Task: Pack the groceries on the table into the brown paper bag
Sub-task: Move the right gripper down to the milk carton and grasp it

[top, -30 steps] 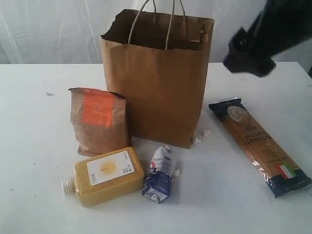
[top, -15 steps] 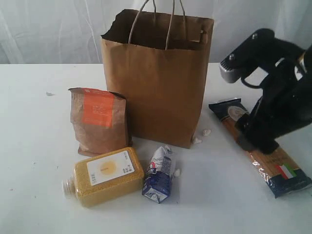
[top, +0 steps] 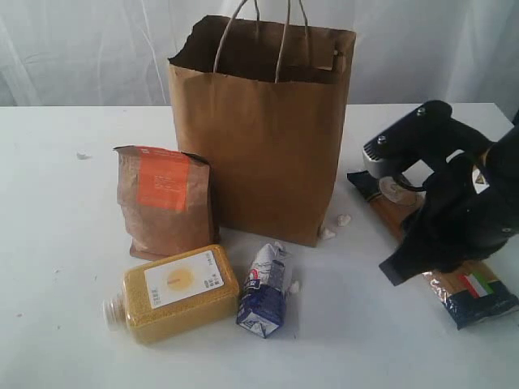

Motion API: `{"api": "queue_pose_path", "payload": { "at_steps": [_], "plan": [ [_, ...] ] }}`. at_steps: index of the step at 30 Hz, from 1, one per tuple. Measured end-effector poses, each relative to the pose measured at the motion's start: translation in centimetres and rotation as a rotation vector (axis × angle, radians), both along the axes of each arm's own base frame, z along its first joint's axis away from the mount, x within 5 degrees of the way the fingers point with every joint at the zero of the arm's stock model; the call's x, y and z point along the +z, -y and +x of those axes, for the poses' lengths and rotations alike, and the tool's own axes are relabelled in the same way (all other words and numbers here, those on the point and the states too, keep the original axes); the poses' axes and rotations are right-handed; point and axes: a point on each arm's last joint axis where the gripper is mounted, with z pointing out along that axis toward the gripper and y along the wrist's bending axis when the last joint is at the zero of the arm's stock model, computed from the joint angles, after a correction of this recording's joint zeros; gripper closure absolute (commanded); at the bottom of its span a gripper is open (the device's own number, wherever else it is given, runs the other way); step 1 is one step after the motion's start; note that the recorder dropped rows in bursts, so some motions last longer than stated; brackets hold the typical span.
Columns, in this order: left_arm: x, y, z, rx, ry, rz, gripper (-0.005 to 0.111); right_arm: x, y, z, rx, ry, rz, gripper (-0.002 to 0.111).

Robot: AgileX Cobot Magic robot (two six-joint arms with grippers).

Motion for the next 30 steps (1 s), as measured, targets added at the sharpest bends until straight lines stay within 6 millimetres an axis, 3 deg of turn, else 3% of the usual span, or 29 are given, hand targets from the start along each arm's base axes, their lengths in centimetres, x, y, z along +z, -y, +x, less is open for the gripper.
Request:
{"api": "queue_pose_path", "payload": {
  "at_steps": [4, 13, 18, 24, 27, 30],
  "plan": [
    [0.0, 0.0, 0.0, 0.000, 0.000, 0.000, 0.107, -0.3, -0.6, -0.3, -0.023, -0.033, 0.081, 0.108],
    [0.0, 0.0, 0.0, 0.000, 0.000, 0.000, 0.107, -2.8, -1.8, -2.3, 0.101, -0.169, 0.220, 0.108],
    [0.0, 0.0, 0.0, 0.000, 0.000, 0.000, 0.107, -2.9, -2.7, -2.6, 0.131, -0.176, 0.348, 0.108],
    [0.0, 0.0, 0.0, 0.000, 0.000, 0.000, 0.107, -1.7, -3.8, -1.2, -0.004, -0.042, 0.558, 0.108],
    [0.0, 0.0, 0.0, 0.000, 0.000, 0.000, 0.107, 0.5, -6.0, -1.7, 0.066, -0.058, 0.678, 0.108],
    [0.0, 0.0, 0.0, 0.000, 0.000, 0.000, 0.107, 2.5, -8.9, -2.6, 0.161, -0.060, 0.682, 0.108]
  ]
}}
